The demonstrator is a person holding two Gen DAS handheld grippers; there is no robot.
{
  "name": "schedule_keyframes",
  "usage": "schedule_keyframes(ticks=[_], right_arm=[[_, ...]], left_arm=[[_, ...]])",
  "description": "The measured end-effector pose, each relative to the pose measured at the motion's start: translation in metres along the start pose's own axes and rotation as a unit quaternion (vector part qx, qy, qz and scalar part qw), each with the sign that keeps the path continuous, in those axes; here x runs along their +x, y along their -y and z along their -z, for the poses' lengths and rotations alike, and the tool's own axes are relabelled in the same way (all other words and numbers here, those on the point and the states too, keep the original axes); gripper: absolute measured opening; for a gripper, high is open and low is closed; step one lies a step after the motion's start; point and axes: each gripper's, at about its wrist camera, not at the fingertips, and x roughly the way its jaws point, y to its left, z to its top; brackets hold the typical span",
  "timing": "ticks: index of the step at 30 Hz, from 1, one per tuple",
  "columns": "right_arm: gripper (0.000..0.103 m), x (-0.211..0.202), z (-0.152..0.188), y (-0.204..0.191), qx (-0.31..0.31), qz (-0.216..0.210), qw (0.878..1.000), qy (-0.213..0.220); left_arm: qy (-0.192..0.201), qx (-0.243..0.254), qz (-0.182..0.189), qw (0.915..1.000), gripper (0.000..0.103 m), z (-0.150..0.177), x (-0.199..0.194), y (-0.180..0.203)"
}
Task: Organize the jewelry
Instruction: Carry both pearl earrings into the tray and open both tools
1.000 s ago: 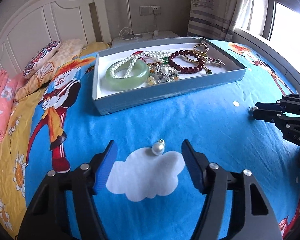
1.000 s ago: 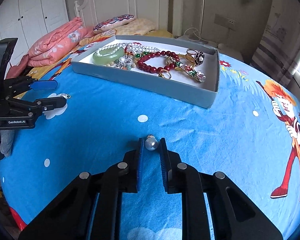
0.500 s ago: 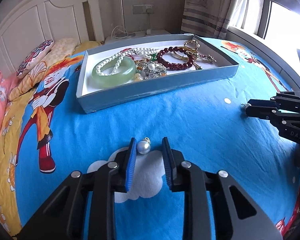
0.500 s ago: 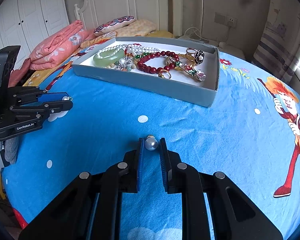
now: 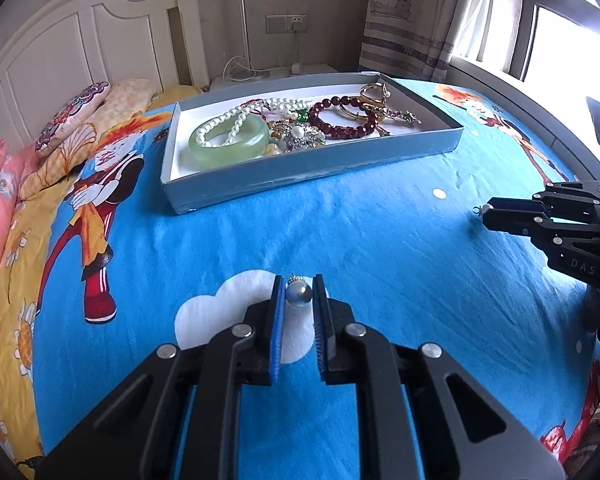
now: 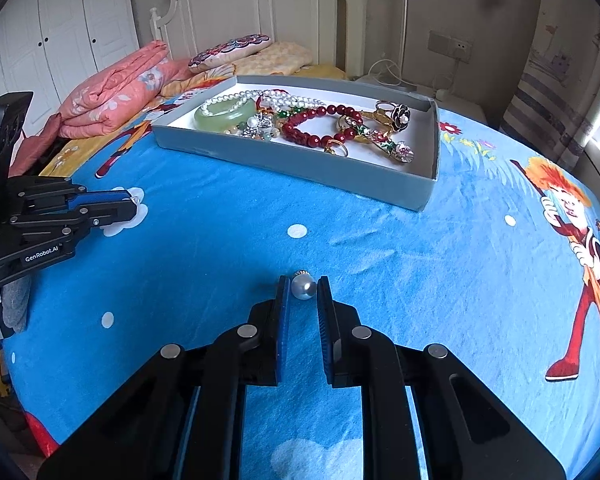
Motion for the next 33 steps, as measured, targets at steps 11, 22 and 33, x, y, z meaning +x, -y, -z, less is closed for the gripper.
schedule_keyframes(ticks=[11,22,33], right_arm=[[0.015,-0.044,-0.013,-0.020,-0.019,0.003,0.998,0.055],[0.015,-0.065,-0.044,-0.022,-0.034,0.018,0.995,0.097],[0.015,-0.048,-0.076,-0.017,-0.043,0.019,0.993,0.105]], left_arm=[[0.053,0.016,-0.008,0.9984,0.013,-0.008,-0.050,0.016],[0.080,0.023,-0.016,0.9964,0.013,-0.030,-0.067,0.019],[0.085,0.033,-0.028,0.9955,0.013,-0.065,-0.053,0.015]])
